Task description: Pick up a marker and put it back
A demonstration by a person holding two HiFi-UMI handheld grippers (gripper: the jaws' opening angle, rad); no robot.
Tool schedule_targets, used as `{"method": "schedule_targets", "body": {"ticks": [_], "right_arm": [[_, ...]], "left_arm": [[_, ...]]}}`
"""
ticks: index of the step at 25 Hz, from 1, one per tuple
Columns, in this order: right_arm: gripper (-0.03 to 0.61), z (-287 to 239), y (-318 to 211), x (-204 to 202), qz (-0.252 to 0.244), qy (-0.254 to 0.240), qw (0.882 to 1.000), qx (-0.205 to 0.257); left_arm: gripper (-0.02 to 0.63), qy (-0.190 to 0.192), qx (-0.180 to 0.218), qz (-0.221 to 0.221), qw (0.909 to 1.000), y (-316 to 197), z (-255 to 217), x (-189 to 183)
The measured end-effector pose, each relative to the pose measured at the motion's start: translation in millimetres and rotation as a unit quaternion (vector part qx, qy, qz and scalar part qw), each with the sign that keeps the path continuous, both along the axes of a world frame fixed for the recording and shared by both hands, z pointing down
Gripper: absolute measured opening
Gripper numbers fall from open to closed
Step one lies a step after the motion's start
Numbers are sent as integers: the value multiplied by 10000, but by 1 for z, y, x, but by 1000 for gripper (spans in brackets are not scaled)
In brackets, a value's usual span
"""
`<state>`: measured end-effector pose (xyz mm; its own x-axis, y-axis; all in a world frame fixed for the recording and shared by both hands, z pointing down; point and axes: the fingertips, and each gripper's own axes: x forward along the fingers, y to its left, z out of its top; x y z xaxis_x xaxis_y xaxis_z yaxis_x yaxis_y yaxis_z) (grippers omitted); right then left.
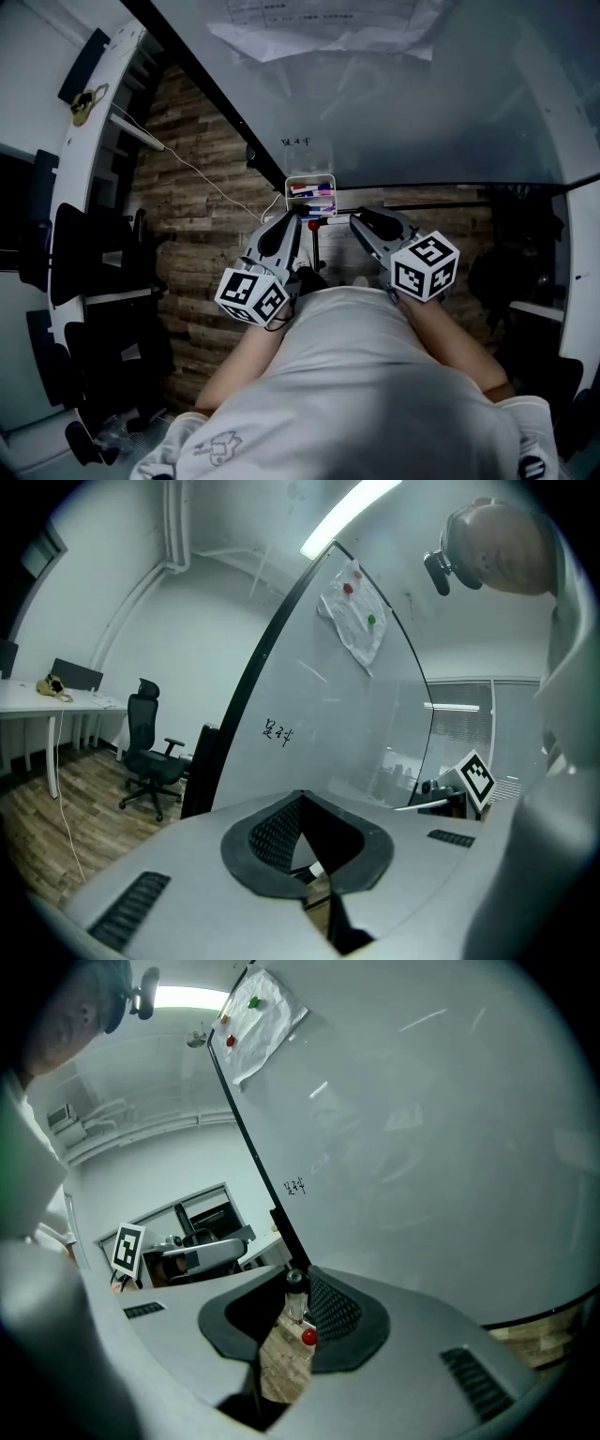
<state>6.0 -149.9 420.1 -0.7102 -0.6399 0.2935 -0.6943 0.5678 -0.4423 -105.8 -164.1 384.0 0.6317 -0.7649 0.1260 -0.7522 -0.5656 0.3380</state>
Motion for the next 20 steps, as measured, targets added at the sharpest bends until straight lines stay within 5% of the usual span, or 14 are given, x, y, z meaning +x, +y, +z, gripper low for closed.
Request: {"method": "schedule_targets", "body": {"ticks": [20], "right_arm": [[80, 31, -35, 1, 589, -72, 9973, -443]], "left_arm": [[5, -199, -493, 628, 9966, -34, 39, 7]]}}
